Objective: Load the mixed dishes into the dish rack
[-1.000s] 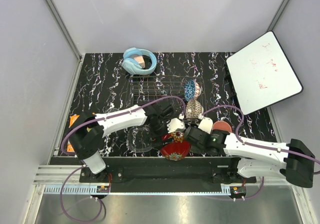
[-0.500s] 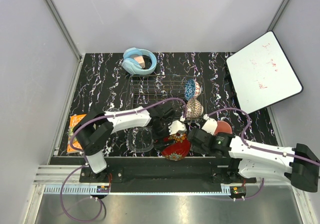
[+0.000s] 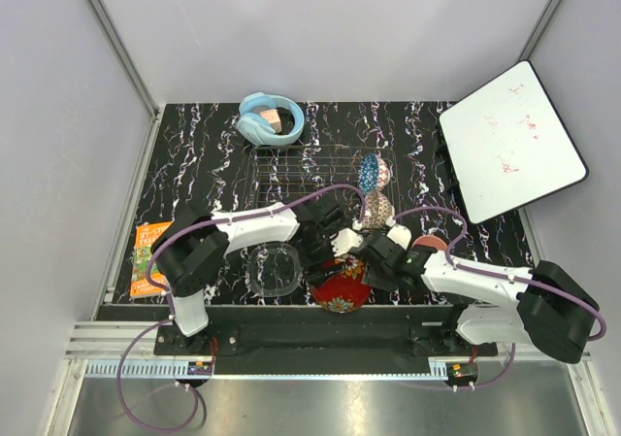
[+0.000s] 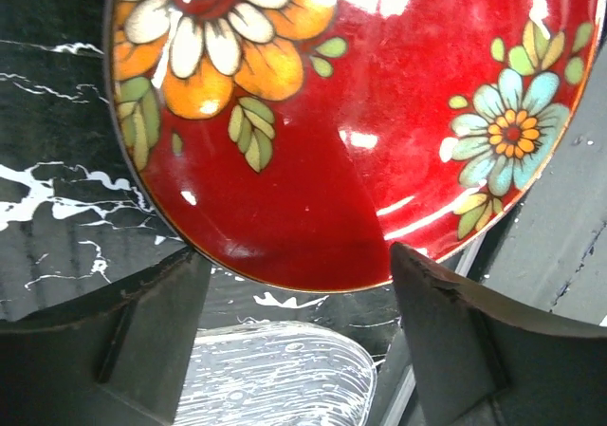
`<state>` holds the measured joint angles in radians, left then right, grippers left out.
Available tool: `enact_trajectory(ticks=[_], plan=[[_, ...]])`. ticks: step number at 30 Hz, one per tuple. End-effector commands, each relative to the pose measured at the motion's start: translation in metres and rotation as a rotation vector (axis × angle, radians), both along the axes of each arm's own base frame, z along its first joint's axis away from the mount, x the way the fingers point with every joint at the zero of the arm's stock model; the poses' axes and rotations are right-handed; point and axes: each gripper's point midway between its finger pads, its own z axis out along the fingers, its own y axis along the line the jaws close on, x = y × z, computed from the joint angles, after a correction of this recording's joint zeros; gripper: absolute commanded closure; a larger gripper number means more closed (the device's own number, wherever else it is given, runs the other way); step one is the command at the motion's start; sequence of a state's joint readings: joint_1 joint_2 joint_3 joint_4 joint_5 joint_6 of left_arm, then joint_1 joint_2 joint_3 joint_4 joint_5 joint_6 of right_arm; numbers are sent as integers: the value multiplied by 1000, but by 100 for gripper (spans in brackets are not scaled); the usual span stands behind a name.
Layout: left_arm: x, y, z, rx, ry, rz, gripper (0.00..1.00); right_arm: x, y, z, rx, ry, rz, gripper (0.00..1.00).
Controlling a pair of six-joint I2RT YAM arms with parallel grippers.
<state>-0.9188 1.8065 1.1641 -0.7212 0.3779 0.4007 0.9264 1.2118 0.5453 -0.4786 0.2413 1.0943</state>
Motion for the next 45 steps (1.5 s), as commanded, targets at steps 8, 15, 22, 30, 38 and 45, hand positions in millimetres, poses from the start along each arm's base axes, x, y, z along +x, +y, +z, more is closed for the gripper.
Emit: enact_trajectory(ticks=[8, 15, 22, 30, 38, 45], plan=[[-6, -23, 8, -52, 97, -1, 67, 3, 31, 7, 114, -5, 131, 61], [-6, -33, 11, -77, 124, -7, 79, 2, 35, 29, 231, -98, 164, 75], [-7, -41, 17, -102, 151, -13, 79, 0, 38, 40, 302, -156, 196, 100], [-17, -48, 31, -142, 214, -30, 51, 5, 50, 73, 364, -280, 311, 100], [-21, -48, 32, -162, 288, -40, 43, -2, 58, 92, 415, -367, 407, 100], [-16, -52, 46, -255, 437, 7, 47, -12, 76, 116, 474, -444, 500, 100]])
